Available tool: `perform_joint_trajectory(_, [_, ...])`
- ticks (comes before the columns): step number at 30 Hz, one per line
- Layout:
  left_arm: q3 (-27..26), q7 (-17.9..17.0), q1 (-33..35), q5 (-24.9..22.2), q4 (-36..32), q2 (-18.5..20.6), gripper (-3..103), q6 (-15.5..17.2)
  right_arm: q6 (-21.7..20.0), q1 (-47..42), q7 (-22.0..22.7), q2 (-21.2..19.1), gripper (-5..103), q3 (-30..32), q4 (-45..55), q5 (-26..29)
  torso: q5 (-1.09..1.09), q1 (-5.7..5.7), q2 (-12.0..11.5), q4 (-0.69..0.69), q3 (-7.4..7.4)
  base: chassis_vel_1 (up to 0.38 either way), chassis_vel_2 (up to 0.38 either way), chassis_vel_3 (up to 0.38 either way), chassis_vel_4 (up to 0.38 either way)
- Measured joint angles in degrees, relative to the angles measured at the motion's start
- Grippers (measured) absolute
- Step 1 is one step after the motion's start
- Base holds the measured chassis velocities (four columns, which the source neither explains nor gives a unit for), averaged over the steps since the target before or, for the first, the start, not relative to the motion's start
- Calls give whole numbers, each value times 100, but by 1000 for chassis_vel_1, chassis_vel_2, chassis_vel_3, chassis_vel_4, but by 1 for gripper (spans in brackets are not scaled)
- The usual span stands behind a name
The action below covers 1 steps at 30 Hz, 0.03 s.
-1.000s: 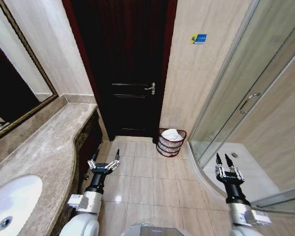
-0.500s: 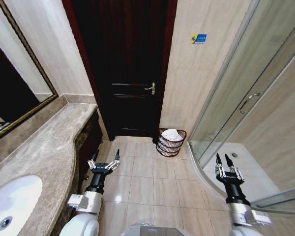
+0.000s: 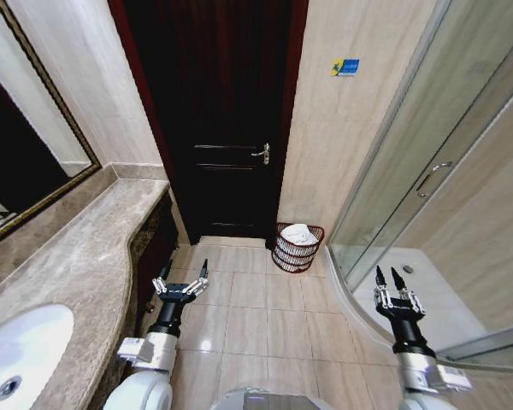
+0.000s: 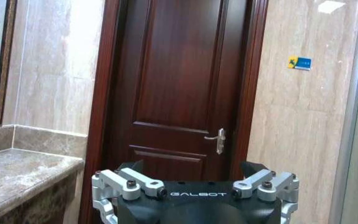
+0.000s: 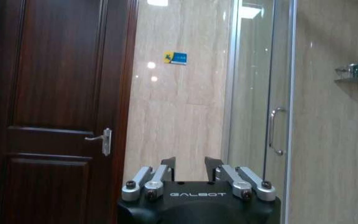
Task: Discard the used towel into the hamper.
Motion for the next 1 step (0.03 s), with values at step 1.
perform_joint_trajectory(1, [0,0,0,0,0,0,100,0,0,0,0,0,33,0,0,0,0,0,0,0,0,0,0,0,0])
